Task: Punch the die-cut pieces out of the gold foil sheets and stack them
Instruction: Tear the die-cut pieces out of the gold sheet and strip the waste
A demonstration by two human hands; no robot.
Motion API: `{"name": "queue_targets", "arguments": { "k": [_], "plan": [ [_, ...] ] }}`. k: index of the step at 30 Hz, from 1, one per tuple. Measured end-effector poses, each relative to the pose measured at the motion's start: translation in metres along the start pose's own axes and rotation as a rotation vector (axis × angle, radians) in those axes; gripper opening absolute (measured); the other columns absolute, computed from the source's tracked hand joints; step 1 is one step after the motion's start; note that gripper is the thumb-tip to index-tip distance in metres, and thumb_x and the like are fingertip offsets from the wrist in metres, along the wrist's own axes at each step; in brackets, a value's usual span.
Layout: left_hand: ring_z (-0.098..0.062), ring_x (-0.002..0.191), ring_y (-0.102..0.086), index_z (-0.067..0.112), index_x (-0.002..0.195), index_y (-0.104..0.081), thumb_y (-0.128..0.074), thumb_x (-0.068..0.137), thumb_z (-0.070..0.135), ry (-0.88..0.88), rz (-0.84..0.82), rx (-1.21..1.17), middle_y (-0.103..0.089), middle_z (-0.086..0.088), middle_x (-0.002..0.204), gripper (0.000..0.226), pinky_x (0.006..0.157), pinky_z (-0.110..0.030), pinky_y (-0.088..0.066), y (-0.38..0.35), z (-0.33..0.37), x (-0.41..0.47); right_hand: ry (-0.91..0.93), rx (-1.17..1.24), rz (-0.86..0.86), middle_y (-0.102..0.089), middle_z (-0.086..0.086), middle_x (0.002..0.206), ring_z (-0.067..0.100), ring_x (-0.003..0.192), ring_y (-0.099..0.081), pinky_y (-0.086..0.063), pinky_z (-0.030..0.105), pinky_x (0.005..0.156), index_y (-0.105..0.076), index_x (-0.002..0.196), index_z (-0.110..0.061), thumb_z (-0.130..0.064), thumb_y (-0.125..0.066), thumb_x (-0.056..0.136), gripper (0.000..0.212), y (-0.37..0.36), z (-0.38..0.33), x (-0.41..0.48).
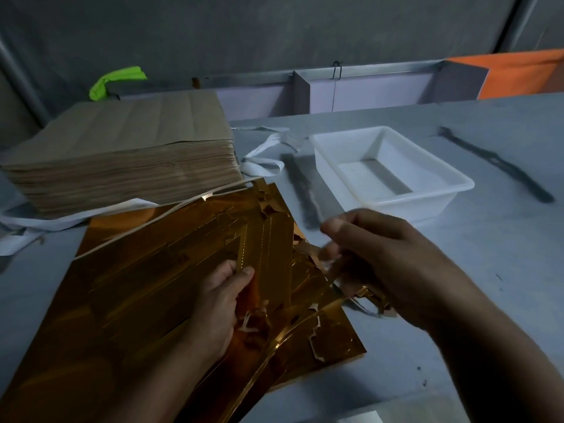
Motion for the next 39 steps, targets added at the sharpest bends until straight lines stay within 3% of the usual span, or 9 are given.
{"name": "queue_targets", "arguments": {
  "k": [3,6,11,15,18,22,26,30,39],
  "plan": [
    [-0.018,0.063,-0.069,0.014,0.091,-0.061,-0.058,0.093,0.028,-0.029,-0.016,0.028,-0.063,-0.007,0.082,0.014,0.053,-0.032,-0.054,-0.002,0.003,-0.002,-0.099,-0.253,0.085,-0.070,0.005,0.101,0.021,0.084,-0.071,-0.059,0.035,0.073,-0.058,0.118,-0.020,-0.050,-0.061,0.086,0.043,-0.008,0.017,0.026],
    [-0.018,0.062,-0.068,0.024,0.085,-0.064,-0.059,0.090,0.033,-0.068,-0.063,0.081,-0.067,0.003,0.072,0.012,0.055,-0.033,-0.053,-0.006,0.005,-0.003,-0.221,-0.363,-0.049,-0.073,0.002,0.097,0.019,0.082,-0.073,-0.061,0.042,0.082,-0.062,0.106,-0.022,-0.056,-0.061,0.085,0.040,-0.030,0.047,0.034],
    [-0.026,0.067,-0.066,0.027,0.099,-0.063,-0.077,0.063,0.043,-0.124,-0.219,0.095,-0.071,-0.012,0.093,0.042,0.052,-0.032,-0.050,-0.021,0.009,-0.008,-0.209,-0.183,0.018,-0.075,-0.003,0.072,0.014,0.059,-0.072,-0.054,0.021,0.053,-0.065,0.093,-0.018,-0.031,-0.059,0.098,0.015,-0.032,0.063,0.040],
    [-0.026,0.067,-0.068,0.015,0.126,-0.048,-0.080,0.054,0.039,-0.109,-0.259,0.135,-0.066,-0.018,0.104,0.083,0.056,-0.031,-0.052,-0.026,0.006,-0.007,-0.160,-0.124,0.125,-0.077,0.001,0.082,0.015,0.062,-0.073,-0.052,0.019,0.050,-0.068,0.104,-0.013,-0.028,-0.057,0.100,0.019,-0.021,0.061,0.039],
    [-0.022,0.067,-0.069,0.014,0.124,-0.048,-0.078,0.061,0.024,-0.099,-0.264,0.138,-0.072,-0.009,0.090,0.070,0.057,-0.025,-0.053,-0.027,0.006,-0.007,-0.123,-0.097,0.180,-0.077,0.000,0.089,0.014,0.068,-0.074,-0.061,0.031,0.063,-0.069,0.105,-0.017,-0.030,-0.056,0.099,0.020,-0.016,0.061,0.039],
    [-0.020,0.064,-0.068,0.010,0.112,-0.054,-0.070,0.068,0.018,-0.126,-0.293,0.236,-0.067,-0.002,0.072,0.048,0.057,-0.022,-0.051,-0.030,0.006,-0.011,-0.089,0.060,0.328,-0.075,-0.006,0.081,0.010,0.068,-0.070,-0.052,0.024,0.056,-0.068,0.104,-0.019,-0.031,-0.055,0.099,0.018,0.010,0.054,0.037],
    [-0.023,0.070,-0.070,0.010,0.106,-0.063,-0.065,0.070,0.025,-0.163,-0.291,0.268,-0.070,-0.010,0.078,0.039,0.062,-0.027,-0.052,-0.032,0.009,-0.014,-0.054,0.093,0.374,-0.068,-0.001,0.061,0.007,0.044,-0.054,-0.040,0.018,0.041,-0.067,0.093,-0.015,-0.028,-0.057,0.100,0.018,0.035,0.042,0.030],
    [-0.023,0.087,-0.071,0.010,0.101,-0.069,-0.067,0.068,0.030,-0.136,-0.251,0.238,-0.072,-0.009,0.090,0.039,0.070,-0.027,-0.057,-0.028,0.014,-0.013,-0.049,0.167,0.524,-0.061,0.004,0.056,0.012,0.046,-0.057,-0.040,0.027,0.047,-0.066,0.090,-0.008,-0.027,-0.060,0.098,0.022,0.082,0.041,0.013],
    [0.006,0.093,-0.057,0.043,0.102,-0.059,-0.065,0.058,0.076,-0.298,-0.361,0.850,-0.059,0.017,0.099,0.055,0.068,-0.014,-0.048,-0.089,0.044,-0.038,-0.116,0.217,0.844,-0.054,0.016,0.072,0.013,0.045,-0.055,-0.033,0.029,0.049,-0.059,0.089,-0.007,-0.025,-0.055,0.099,0.020,0.172,0.076,-0.030]
  ]
}}
Point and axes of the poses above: each hand's wrist, its own x-axis towards the middle knuckle, its own y-axis out of the back of the hand, z = x × y, the point moved 10 cm from there along x, towards the middle knuckle
